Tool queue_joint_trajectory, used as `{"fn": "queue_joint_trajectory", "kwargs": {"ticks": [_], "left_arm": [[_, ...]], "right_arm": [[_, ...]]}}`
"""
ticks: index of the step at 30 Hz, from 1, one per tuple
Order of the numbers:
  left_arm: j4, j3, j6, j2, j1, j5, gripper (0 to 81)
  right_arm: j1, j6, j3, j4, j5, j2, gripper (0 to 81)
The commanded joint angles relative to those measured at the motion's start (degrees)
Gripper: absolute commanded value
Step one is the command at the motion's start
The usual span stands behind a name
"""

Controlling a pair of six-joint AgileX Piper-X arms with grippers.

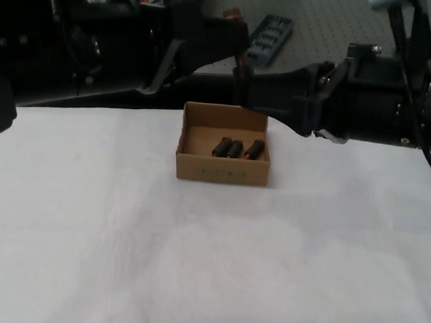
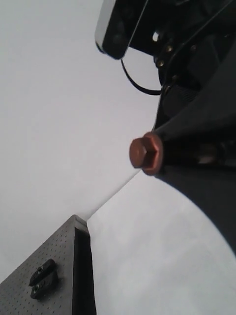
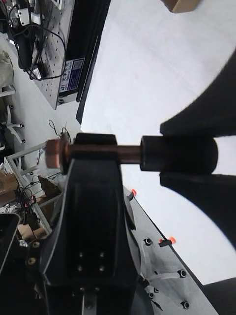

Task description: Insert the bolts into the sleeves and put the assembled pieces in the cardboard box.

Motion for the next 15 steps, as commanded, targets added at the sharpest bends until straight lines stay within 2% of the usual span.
{"fn": "queue_joint_trajectory", "kwargs": {"ticks": [1, 7, 15], "left_arm": [[-0.65, -0.47, 2.18, -0.63, 0.14, 5.83, 0.6], [3.82, -0.47, 6.36, -0.63, 0.14, 15.99, 0.6], [5.61, -0.47, 8.47, -0.63, 0.14, 15.24, 0.6]], "right_arm": [[-1.59, 0.09, -0.38, -1.35, 3.62, -0.06, 2.0], [-1.77, 0.09, -0.38, -1.35, 3.62, -0.06, 2.0], [-1.73, 0.09, -0.38, -1.35, 2.70, -0.06, 2.0]]}}
